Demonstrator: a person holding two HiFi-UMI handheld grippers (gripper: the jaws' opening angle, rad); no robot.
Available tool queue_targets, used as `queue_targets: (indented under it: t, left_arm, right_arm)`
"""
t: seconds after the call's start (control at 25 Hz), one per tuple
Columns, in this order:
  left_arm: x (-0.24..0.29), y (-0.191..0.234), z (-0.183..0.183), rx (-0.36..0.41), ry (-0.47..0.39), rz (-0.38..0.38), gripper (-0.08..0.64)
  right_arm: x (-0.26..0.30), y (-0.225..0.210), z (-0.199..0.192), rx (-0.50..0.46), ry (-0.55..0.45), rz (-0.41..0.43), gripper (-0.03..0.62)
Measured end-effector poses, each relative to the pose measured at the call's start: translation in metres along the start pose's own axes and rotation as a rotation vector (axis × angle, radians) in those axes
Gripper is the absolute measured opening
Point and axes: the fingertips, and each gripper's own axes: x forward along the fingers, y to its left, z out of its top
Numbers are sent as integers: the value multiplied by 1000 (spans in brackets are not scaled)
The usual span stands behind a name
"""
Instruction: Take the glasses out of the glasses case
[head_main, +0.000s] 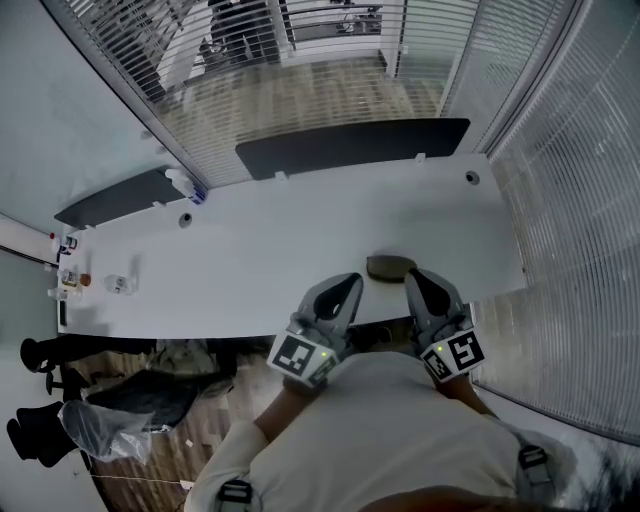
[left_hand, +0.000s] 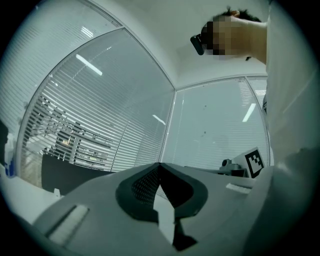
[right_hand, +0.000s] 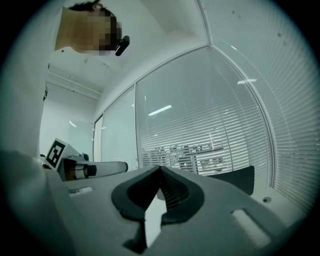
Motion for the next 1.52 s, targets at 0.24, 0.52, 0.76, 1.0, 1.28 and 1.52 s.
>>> queue_targets:
  t: [0.24, 0.52, 0.76, 1.0, 1.28, 1.52]
  left_arm:
    - [26, -6, -17, 4, 41, 3, 0]
    - [52, -15, -21, -18, 31, 12, 0]
    - [59, -27, -29, -22, 52, 0, 0]
    - [59, -26, -42, -48, 93, 13, 0]
    - [48, -21, -81, -136, 168, 46, 0]
    - [38, -12, -108, -173, 208, 82, 0]
  right_arm:
    - [0, -23, -1, -1, 6, 21, -2]
    - [-4, -45, 2, -2, 17, 35, -2]
    - [-15, -54, 0, -4, 23, 32, -2]
    - [-16, -53, -14, 24, 71, 38, -2]
    - [-24, -53, -54, 75, 184, 28, -2]
    - [-29, -48, -81, 101, 243, 24, -2]
